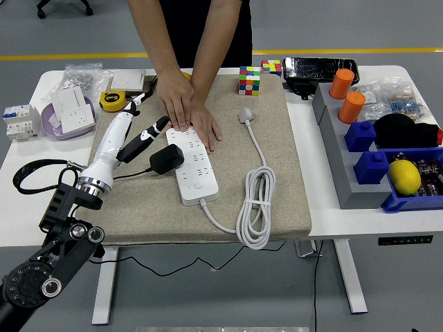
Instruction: Pick up the plug,place it near the board,insert it into the board,press the button
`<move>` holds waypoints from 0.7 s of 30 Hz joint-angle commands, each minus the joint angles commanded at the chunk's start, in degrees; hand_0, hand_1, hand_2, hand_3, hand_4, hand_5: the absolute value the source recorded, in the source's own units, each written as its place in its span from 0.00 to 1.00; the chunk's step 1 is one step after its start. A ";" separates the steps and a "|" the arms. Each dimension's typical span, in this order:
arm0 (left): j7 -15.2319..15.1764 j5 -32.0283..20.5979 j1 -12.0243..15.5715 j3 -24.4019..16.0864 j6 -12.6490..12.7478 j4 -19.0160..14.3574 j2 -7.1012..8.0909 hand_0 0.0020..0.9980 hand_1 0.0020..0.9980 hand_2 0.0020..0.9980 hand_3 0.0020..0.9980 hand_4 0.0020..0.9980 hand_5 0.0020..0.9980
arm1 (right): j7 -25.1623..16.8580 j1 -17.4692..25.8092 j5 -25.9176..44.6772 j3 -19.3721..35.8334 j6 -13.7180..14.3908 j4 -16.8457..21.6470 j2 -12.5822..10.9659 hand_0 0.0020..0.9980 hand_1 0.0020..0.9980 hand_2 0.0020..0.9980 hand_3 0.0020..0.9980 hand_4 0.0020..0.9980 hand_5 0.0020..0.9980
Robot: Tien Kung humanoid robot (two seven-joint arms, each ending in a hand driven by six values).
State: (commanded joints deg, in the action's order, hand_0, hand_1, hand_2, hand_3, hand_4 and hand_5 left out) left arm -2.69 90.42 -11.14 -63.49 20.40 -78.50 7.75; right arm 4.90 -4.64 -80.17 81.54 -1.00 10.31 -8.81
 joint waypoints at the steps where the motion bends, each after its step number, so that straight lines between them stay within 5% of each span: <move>1: 0.88 -2.04 0.95 0.09 -0.24 -1.12 -0.13 0.98 1.00 1.00 0.97 1.00 1.00 | -0.01 0.03 -0.01 0.03 0.01 0.00 0.00 0.83 0.75 0.75 0.79 1.00 0.90; 8: 5.17 -5.98 3.91 1.67 -4.06 -3.91 0.59 1.00 1.00 1.00 0.95 1.00 1.00 | -0.08 0.05 0.02 0.14 0.04 0.00 0.02 0.83 0.75 0.75 0.78 1.00 0.90; 21: 5.78 1.49 3.02 2.34 -6.48 -0.59 0.80 1.00 1.00 0.97 0.92 1.00 1.00 | -0.03 0.04 0.11 0.43 0.09 0.00 0.17 0.83 0.75 0.75 0.79 1.00 0.90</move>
State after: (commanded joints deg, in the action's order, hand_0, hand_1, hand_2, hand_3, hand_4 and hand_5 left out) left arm 3.09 91.91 -8.12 -61.16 13.92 -79.08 8.55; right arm 4.86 -4.59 -80.05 81.96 -0.90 10.31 -8.63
